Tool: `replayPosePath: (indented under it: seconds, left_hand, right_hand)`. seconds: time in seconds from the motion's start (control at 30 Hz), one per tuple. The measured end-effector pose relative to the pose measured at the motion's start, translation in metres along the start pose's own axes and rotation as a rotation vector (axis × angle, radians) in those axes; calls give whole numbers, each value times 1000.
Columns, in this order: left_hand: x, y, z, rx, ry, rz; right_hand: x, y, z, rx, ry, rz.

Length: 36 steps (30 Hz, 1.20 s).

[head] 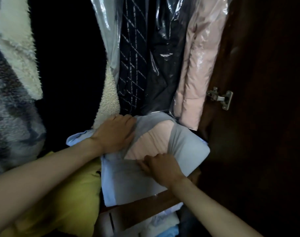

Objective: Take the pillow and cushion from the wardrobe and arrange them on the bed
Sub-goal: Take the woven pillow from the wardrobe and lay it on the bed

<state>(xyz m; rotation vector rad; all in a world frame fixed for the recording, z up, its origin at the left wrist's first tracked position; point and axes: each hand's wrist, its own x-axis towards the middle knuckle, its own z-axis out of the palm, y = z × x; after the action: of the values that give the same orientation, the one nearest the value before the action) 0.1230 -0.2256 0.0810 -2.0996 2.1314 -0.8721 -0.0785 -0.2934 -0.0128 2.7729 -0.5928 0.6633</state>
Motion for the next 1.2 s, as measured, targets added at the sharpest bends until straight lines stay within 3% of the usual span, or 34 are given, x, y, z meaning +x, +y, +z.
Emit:
replayPosePath:
  seconds: [0.13, 0.3, 0.37, 0.47, 0.57, 0.7, 0.8, 1.03, 1.2]
  left_hand:
    - [3, 20, 19, -96, -72, 76]
    - [12, 40, 37, -274, -61, -260]
    - [17, 35, 39, -386, -128, -395]
    - [17, 28, 45, -461, -283, -499]
    - [18, 29, 48, -438, -327, -577]
    - [17, 27, 47, -500, -349, -564]
    - [11, 30, 42, -538, -225, -541]
    - [-21, 72, -8, -238, 148, -244]
    - [-51, 108, -43, -225, 163, -137]
  right_hand:
    - [-35, -10, -23, 23, 17, 25]
    - [-69, -28, -30, 25, -61, 84]
    - [-80, -32, -29, 43, -68, 100]
    - [-77, -35, -31, 83, -49, 111]
    - [-56, -30, -43, 125, 53, 156]
    - [-38, -21, -58, 108, 42, 227]
    - [-38, -19, -67, 68, -3, 207]
    - [-3, 0, -129, 38, 54, 196]
    - [10, 20, -147, -14, -74, 101]
